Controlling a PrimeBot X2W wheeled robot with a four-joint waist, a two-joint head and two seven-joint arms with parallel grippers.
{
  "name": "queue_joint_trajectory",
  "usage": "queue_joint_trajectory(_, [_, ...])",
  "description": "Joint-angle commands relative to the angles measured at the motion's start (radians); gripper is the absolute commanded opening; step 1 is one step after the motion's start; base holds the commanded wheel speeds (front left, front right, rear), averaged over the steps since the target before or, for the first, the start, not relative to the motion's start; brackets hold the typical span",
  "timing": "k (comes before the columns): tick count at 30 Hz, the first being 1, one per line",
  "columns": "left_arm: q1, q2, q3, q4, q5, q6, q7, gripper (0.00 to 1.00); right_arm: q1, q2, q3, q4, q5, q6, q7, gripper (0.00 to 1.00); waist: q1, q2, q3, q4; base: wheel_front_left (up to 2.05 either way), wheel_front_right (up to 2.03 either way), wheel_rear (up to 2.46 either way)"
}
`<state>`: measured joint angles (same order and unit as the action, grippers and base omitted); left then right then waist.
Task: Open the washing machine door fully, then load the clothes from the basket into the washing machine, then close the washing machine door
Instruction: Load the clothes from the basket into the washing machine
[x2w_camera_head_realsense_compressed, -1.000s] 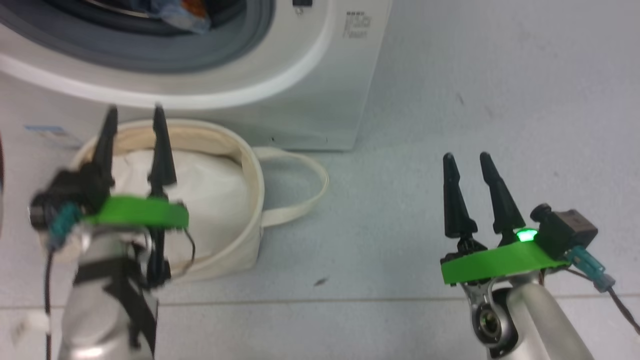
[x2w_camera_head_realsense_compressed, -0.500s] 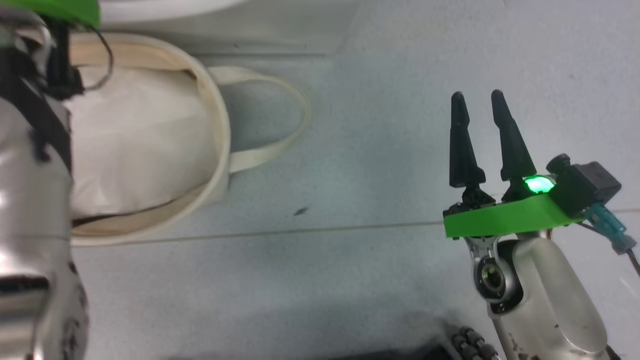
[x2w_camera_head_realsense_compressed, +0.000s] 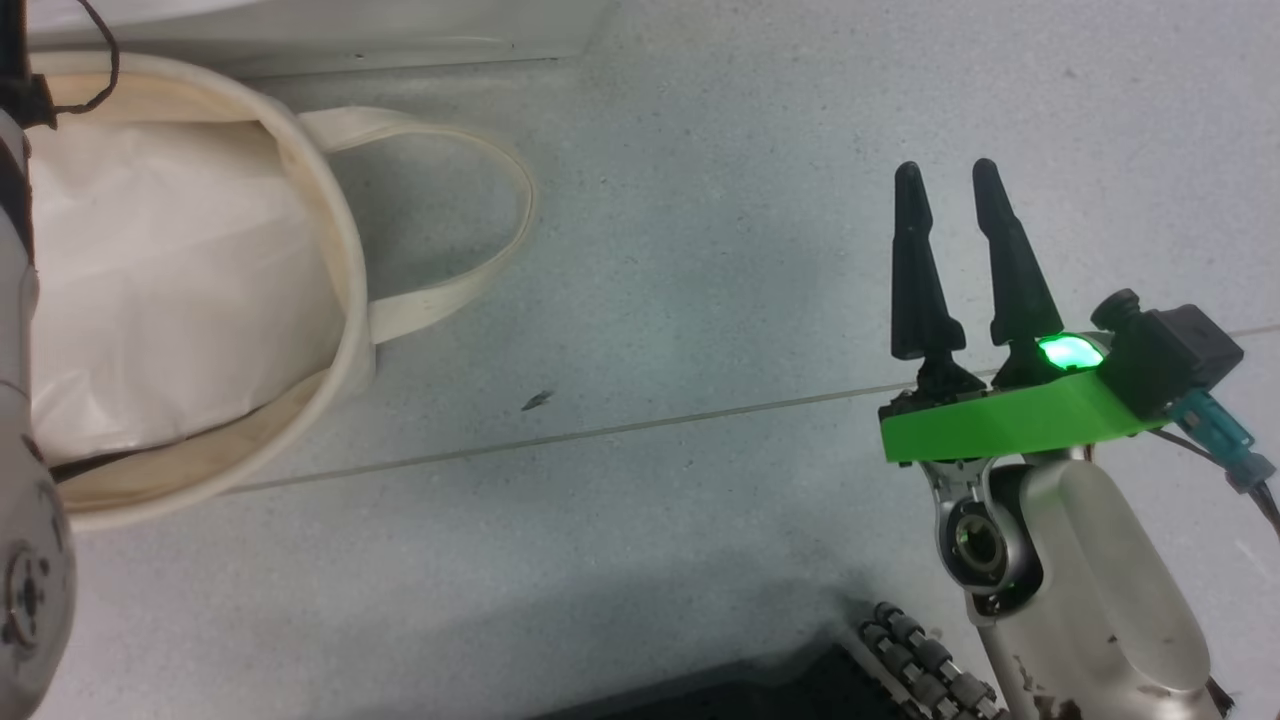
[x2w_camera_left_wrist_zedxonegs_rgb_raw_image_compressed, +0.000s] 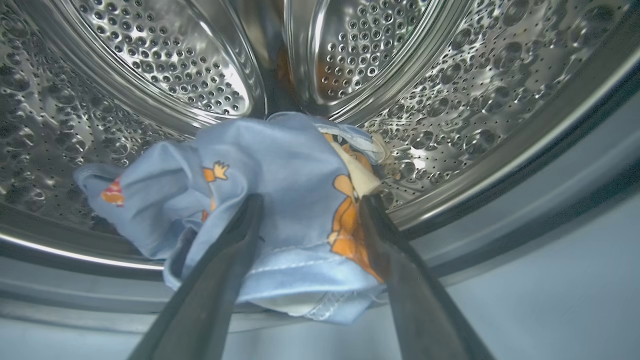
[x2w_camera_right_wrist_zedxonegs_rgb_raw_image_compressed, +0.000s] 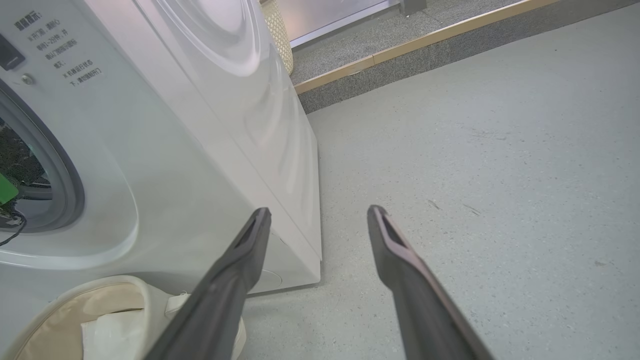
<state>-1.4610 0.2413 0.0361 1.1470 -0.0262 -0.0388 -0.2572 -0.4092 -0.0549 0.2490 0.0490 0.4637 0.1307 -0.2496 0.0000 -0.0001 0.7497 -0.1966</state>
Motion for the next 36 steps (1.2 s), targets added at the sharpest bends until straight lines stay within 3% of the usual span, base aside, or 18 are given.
queue_joint_trajectory(1, [-0.033, 0.054, -0.002, -0.011, 0.011, 0.012, -0.003, 1.0, 0.027, 0.005, 0.025, -0.026, 0.006, 0.0, -0.012, 1.0, 0.0, 0.0001, -0.001, -0.003, 0.0, 0.0, 0.0])
queue_joint_trajectory(8, [-0.105, 0.07, -0.028, 0.09, 0.036, 0.089, 0.008, 1.0, 0.03, 0.005, 0.047, -0.027, 0.014, 0.0, -0.012, 1.0, 0.0, 0.0001, 0.007, -0.029, 0.0, 0.0, 0.0])
queue_joint_trajectory(12, [-0.128, 0.071, -0.023, 0.117, 0.017, 0.077, 0.049, 1.0, 0.035, 0.005, 0.061, -0.025, 0.017, 0.0, -0.012, 1.0, 0.0, 0.0001, 0.019, -0.045, 0.0, 0.0, 0.0])
queue_joint_trajectory(13, [-0.134, 0.072, -0.023, 0.12, 0.014, 0.074, 0.057, 0.94, 0.036, 0.005, 0.061, -0.026, 0.017, 0.0, -0.012, 1.0, 0.0, 0.0001, 0.022, -0.047, 0.0, 0.0, 0.0])
queue_joint_trajectory(14, [-0.14, 0.073, -0.022, 0.123, 0.01, 0.072, 0.064, 0.0, 0.036, 0.005, 0.062, -0.026, 0.017, 0.0, -0.012, 1.0, 0.0, 0.0001, 0.026, -0.049, 0.0, 0.0, 0.0])
queue_joint_trajectory(25, [-0.21, 0.117, 0.02, 0.096, -0.05, 0.094, 0.008, 0.0, 0.04, 0.005, 0.081, -0.028, 0.021, 0.0, -0.012, 1.0, 0.0, 0.0001, 0.056, -0.081, 0.0, 0.0, 0.0])
queue_joint_trajectory(36, [-0.356, 0.215, -0.004, -0.26, 0.013, 0.195, -0.004, 0.0, 0.025, 0.005, 0.078, -0.06, 0.042, 0.0, -0.012, 1.0, 0.0, 0.0001, 0.183, -0.108, 0.0, 0.0, 0.0])
